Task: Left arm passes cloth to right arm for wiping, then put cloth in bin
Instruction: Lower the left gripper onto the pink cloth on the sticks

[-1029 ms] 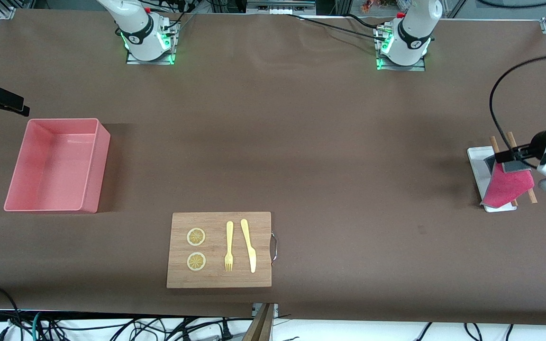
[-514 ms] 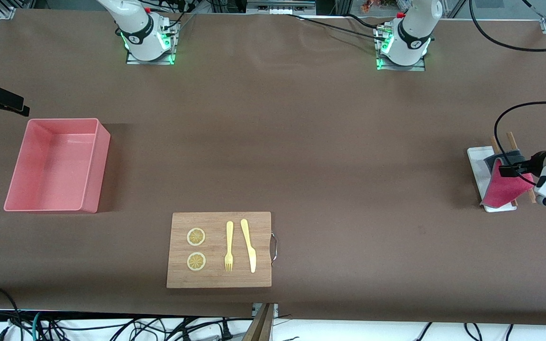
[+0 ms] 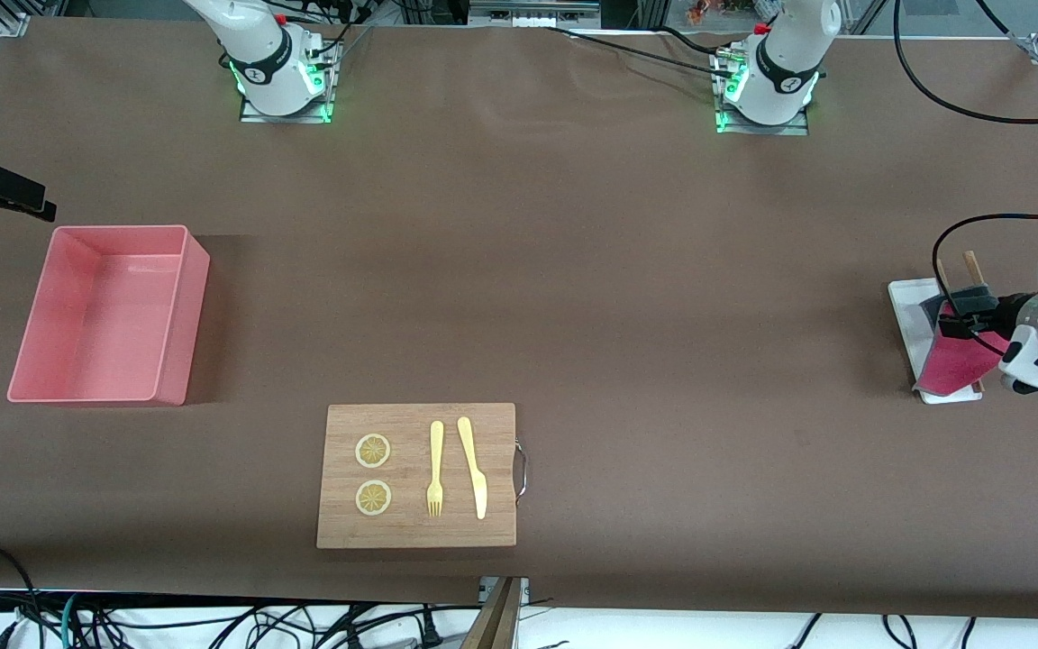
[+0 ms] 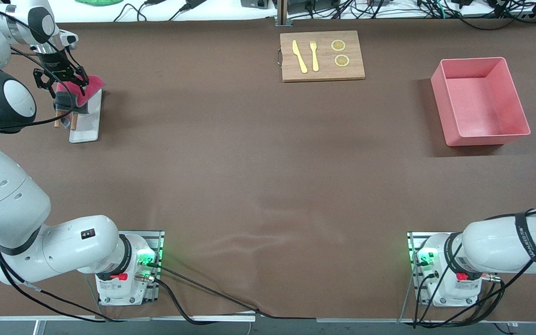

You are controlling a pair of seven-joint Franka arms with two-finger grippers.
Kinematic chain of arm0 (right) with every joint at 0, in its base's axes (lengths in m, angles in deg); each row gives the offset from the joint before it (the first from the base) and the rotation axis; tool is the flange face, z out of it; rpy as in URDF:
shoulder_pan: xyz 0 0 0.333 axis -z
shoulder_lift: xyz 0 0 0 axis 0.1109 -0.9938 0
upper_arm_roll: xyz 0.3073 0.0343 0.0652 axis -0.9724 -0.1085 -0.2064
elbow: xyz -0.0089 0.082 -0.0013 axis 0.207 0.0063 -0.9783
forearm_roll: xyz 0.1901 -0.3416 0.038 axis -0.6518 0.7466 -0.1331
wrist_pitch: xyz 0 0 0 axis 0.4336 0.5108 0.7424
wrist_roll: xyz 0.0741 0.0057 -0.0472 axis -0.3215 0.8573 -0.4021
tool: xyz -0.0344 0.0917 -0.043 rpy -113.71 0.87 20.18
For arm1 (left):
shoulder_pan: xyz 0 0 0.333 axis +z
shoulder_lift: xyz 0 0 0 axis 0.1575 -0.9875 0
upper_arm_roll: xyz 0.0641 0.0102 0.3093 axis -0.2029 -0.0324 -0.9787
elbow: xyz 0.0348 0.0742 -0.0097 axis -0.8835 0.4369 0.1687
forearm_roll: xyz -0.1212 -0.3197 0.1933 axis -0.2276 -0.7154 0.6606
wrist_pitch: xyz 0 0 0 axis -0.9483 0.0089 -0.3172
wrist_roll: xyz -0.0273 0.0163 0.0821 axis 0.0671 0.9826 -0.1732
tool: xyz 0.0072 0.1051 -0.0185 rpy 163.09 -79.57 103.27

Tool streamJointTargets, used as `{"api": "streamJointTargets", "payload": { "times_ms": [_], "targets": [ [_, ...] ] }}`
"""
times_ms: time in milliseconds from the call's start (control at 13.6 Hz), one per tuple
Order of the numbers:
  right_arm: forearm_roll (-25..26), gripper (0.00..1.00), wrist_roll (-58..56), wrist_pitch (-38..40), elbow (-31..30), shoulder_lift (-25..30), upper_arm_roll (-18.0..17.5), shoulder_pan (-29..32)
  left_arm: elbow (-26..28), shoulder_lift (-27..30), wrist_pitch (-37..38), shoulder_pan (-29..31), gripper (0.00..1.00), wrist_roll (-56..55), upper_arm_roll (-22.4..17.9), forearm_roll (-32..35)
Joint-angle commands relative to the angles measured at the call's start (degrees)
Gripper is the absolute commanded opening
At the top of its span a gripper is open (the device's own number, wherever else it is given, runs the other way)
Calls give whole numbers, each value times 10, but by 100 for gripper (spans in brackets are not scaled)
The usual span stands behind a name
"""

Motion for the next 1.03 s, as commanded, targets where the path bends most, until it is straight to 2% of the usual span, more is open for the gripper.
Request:
{"api": "streamJointTargets", "payload": {
  "times_ms": [0, 73, 294, 367, 441, 661, 808, 955],
  "targets": [
    [3, 100, -7, 2, 11, -4, 0, 2, -10, -11, 4, 4, 98, 10, 5, 19],
    [3, 100, -7, 2, 11, -4, 0, 2, -10, -11, 4, 4, 87, 16, 5, 19],
    [3, 100, -7, 3, 11, -4, 0, 2, -10, -11, 5, 4, 62, 23, 5, 19],
    [3, 100, -7, 2, 11, -4, 0, 2, -10, -11, 5, 4, 57, 24, 5, 18],
    [2, 100, -7, 2, 11, -4, 1, 2, -10, -11, 6, 4, 46, 24, 5, 18],
    [2, 100, -7, 2, 11, -4, 0, 2, -10, -11, 8, 4, 27, 37, 5, 18],
    [2, 100, -7, 2, 11, -4, 1, 2, -10, -10, 8, 4, 20, 49, 5, 18],
    [2, 100, -7, 2, 11, -4, 0, 2, -10, -9, 9, 5, 10, 54, 5, 18]
  ]
}}
